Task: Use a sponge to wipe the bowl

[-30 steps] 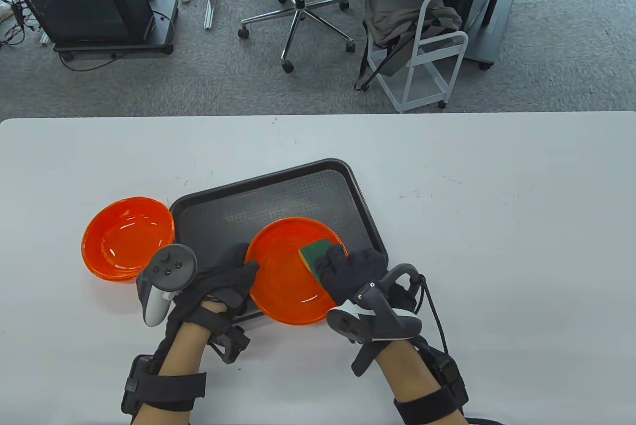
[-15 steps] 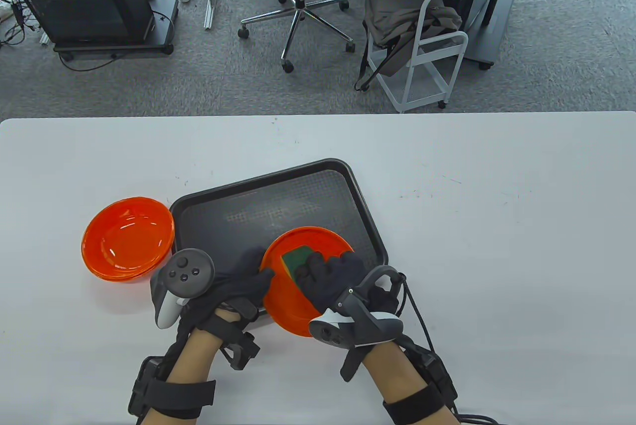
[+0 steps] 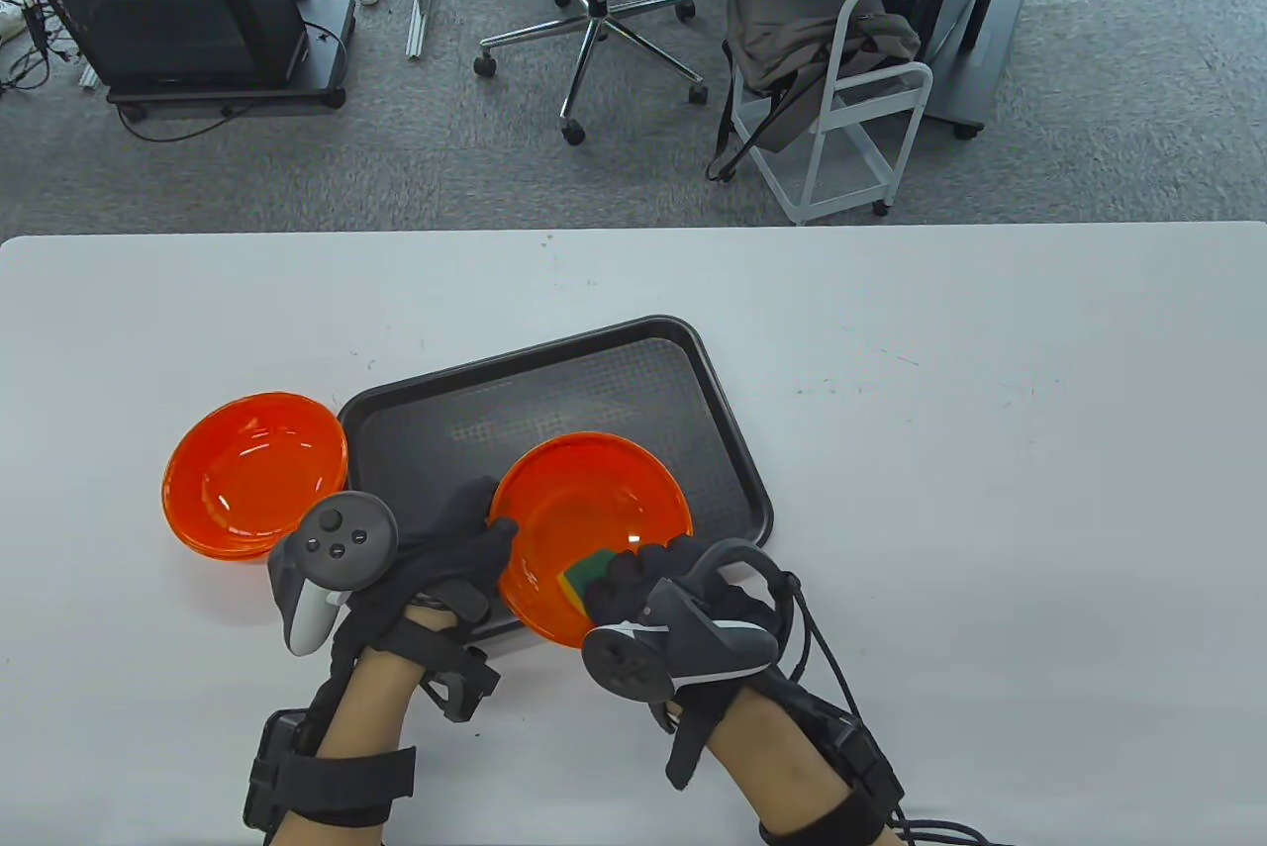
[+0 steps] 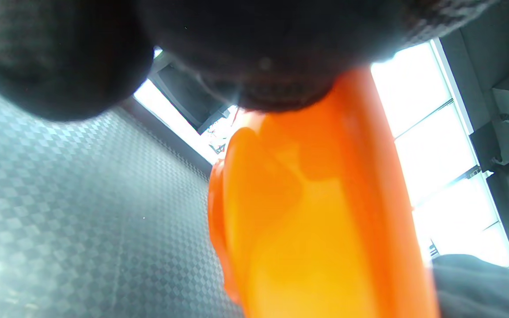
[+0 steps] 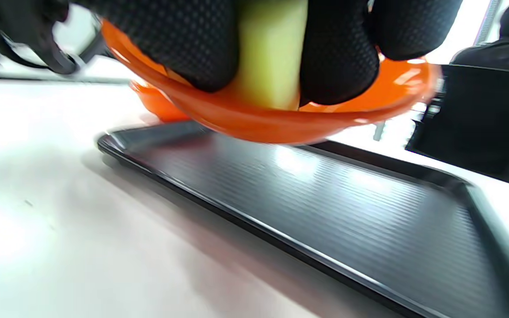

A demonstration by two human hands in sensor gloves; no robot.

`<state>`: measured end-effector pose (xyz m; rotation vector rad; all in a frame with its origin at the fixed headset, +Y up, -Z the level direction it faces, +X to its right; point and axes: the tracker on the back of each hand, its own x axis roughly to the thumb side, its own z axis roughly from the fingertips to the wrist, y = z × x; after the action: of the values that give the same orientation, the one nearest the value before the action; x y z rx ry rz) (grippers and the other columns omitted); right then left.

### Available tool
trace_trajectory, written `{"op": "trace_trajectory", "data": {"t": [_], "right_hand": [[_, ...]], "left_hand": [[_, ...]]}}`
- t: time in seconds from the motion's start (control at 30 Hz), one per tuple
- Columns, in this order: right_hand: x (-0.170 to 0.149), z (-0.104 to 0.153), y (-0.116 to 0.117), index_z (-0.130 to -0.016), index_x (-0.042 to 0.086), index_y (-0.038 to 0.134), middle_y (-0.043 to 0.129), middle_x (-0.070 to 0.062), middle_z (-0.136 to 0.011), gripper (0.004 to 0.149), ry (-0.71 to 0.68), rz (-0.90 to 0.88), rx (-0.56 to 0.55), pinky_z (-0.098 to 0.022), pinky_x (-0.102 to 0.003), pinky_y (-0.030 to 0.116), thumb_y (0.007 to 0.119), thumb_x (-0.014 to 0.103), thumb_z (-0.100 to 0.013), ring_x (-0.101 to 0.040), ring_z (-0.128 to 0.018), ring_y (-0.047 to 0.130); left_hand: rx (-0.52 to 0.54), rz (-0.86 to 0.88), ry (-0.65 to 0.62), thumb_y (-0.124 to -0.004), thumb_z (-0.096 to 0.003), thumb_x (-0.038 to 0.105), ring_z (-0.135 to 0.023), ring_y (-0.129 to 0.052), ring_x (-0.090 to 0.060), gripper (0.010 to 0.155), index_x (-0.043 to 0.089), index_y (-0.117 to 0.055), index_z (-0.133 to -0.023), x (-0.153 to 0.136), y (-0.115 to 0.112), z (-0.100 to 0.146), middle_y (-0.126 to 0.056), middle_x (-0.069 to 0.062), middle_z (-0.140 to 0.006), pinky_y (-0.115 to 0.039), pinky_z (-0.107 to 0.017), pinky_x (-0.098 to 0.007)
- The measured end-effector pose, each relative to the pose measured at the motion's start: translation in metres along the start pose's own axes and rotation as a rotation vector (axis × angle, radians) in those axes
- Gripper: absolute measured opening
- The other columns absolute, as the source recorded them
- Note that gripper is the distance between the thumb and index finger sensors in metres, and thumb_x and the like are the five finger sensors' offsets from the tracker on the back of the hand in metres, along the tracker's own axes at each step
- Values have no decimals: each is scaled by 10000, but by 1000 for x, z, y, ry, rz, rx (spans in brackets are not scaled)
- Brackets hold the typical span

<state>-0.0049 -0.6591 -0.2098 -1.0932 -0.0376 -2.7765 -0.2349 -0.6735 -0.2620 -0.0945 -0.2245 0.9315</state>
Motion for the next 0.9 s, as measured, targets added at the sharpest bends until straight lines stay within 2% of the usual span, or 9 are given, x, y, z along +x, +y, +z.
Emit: {"op": "trace_trajectory", "data": {"t": [0.03, 0.2, 0.33, 0.43, 0.5, 0.67, 0.83, 0.9], "right_hand": [[-2, 0, 0, -925, 156, 698, 822, -198, -945, 435, 47, 25, 14, -563, -632, 650, 813, 250, -517, -416, -739, 825], [-9, -2, 5, -927, 156, 694, 821, -192, -948, 437, 112, 132, -30, -558, -625, 659, 814, 254, -518, -411, -739, 829], [-12, -3, 7, -929, 159, 692, 823, -188, -949, 441, 116, 171, -115, -551, -619, 672, 818, 264, -520, -403, -737, 840], [-12, -2, 6, -932, 158, 686, 833, -189, -939, 446, 92, 171, -222, -545, -618, 682, 818, 274, -521, -394, -727, 858], [-10, -1, 5, -931, 157, 685, 847, -190, -925, 447, 60, 153, -273, -541, -616, 689, 817, 278, -521, -389, -716, 870], [-2, 0, 3, -930, 150, 684, 868, -188, -904, 453, -37, 55, -316, -536, -614, 700, 815, 286, -518, -371, -690, 898], [6, 1, 2, -930, 141, 682, 870, -197, -897, 456, -141, -124, -339, -535, -617, 699, 814, 283, -518, -371, -685, 901], [7, 1, 1, -924, 138, 689, 873, -202, -893, 450, -170, -200, -317, -538, -620, 695, 816, 279, -516, -376, -686, 897]], "left_hand": [[-6, 5, -1, -794, -520, 418, -20, -978, -79, 595, 41, -655, -958, 0, 0, 0, -953, -66, -408, -937, -143, -335], [-46, 12, -3, -796, -517, 413, 0, -969, -73, 595, 27, -659, -949, 3, -5, 0, -952, -70, -392, -934, -125, -329], [-76, 7, -19, -797, -516, 413, 7, -967, -69, 595, 22, -662, -945, 8, -11, -1, -953, -70, -385, -936, -119, -326], [-111, 14, -29, -791, -520, 413, 0, -970, -70, 596, 22, -654, -949, 11, -19, -1, -952, -68, -391, -936, -126, -326], [-122, 14, -29, -788, -523, 414, -8, -973, -72, 596, 24, -650, -952, 13, -23, -1, -951, -68, -398, -936, -133, -330], [-107, -20, -53, -784, -525, 419, -28, -979, -82, 595, 39, -648, -962, 14, -28, -2, -949, -67, -411, -937, -159, -341], [-51, -21, -40, -786, -523, 425, -19, -971, -74, 588, 50, -664, -959, 12, -20, -1, -949, -57, -403, -937, -156, -335], [-28, -11, -36, -788, -522, 424, -16, -968, -75, 585, 53, -670, -959, 10, -14, 0, -950, -58, -399, -936, -155, -336]]}}
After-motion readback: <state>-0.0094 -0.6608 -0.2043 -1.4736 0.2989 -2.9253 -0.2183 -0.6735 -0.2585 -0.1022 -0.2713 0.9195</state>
